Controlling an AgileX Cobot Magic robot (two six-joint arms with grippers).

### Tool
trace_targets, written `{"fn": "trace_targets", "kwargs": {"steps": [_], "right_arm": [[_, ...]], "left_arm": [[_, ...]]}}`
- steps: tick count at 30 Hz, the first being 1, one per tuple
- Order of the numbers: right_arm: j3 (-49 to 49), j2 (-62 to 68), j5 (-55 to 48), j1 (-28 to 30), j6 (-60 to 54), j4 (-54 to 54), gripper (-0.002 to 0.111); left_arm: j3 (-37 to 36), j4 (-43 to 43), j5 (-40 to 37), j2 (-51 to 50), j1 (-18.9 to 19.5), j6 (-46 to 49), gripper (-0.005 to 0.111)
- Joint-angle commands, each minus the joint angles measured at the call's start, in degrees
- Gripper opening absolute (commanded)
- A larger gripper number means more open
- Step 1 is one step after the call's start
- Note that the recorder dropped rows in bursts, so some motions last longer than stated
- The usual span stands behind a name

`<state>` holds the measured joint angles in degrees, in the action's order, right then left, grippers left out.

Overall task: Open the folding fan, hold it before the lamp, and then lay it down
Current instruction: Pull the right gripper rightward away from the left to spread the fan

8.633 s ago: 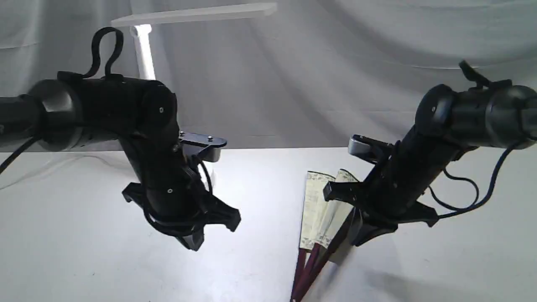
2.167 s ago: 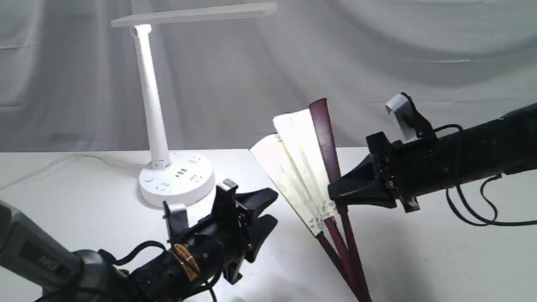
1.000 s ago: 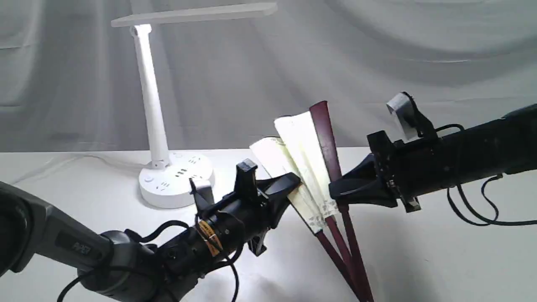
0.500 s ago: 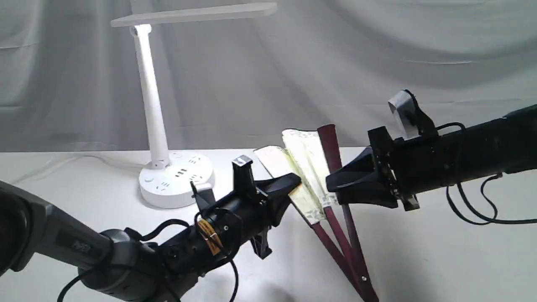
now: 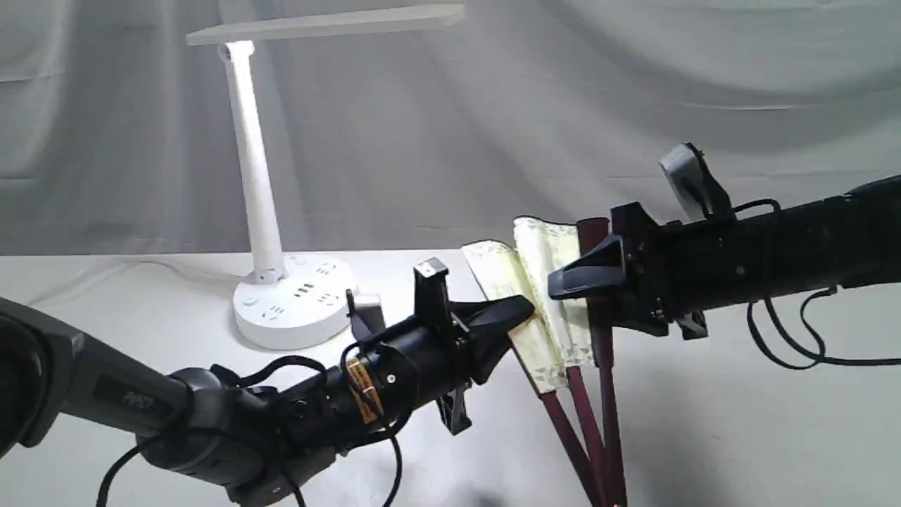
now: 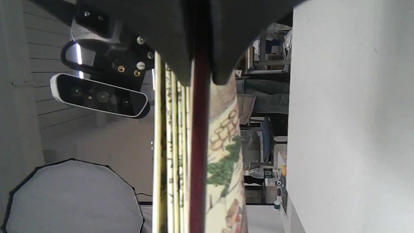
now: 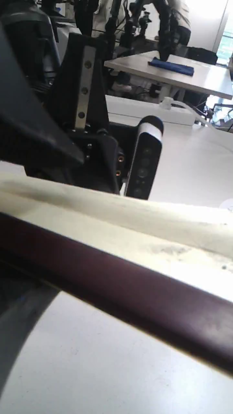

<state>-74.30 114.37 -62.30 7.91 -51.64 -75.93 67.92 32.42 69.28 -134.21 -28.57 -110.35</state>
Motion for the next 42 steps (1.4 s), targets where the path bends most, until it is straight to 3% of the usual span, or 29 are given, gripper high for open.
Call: {"fn": "trace_targets", "kwargs": {"steps": [1,14,24,34,42], "right_arm": [[0.19,-0.88,1.2,0.02,-1.06,-2.8,0.042],[0.19,-0.88,2.35,0.02,-1.19,-2.8,0.034],[0.19,-0.88,6.64,0.02,-1.53,-2.8,0.0],[0.19,-0.88,7.89,0.02,-1.53,-12.08,0.0],[0.19,-0.88,8.25,0.23,1.37,-12.49,0.0]], "left_arm": [[0.42,1.17,0.69,0.23,0.3,-0.86,0.0],[0.42,-1.14,0.69,0.23,0.78,-2.41,0.0],[0.42,-1.49,0.69,0.23,1.84,-3.55,0.0],[0.42,-9.61,0.69,3.51,1.95,-1.74,0.0],[0.42,-15.68,0.69,4.47,1.95,-0.16,0.0]]}}
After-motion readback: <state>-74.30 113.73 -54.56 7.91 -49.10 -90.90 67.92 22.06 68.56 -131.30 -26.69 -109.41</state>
